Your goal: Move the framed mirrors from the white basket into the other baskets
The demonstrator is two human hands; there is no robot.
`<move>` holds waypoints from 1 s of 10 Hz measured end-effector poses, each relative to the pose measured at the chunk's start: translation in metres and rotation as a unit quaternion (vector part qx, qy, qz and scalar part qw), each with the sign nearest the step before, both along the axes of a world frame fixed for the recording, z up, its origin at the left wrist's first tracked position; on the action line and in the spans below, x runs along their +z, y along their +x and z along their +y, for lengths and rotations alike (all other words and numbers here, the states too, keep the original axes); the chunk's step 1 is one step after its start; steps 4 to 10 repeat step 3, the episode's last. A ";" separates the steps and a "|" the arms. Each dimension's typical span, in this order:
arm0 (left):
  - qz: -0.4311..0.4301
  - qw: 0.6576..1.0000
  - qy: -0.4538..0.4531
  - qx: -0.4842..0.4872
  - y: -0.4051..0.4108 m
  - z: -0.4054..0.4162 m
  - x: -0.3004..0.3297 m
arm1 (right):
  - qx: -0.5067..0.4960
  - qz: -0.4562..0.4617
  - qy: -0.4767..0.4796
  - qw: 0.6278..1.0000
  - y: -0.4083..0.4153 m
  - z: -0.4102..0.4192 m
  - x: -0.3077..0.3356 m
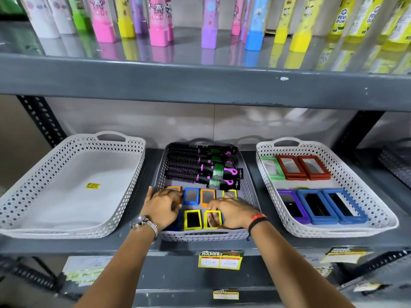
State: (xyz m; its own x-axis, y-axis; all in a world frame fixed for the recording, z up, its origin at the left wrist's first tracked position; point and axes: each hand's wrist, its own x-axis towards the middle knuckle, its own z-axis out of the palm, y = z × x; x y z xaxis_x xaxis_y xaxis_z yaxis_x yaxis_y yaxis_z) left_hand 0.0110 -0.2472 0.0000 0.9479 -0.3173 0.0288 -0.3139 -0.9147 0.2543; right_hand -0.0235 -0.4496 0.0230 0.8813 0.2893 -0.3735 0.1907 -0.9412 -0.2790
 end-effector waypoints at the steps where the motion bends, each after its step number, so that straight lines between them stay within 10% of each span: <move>1: 0.010 1.000 -0.010 0.003 0.000 0.000 0.001 | -0.004 0.008 0.005 1.000 -0.001 0.003 0.001; 10: -0.007 1.000 -0.027 0.002 0.001 0.001 -0.003 | -0.012 -0.003 0.027 1.000 -0.002 0.001 -0.002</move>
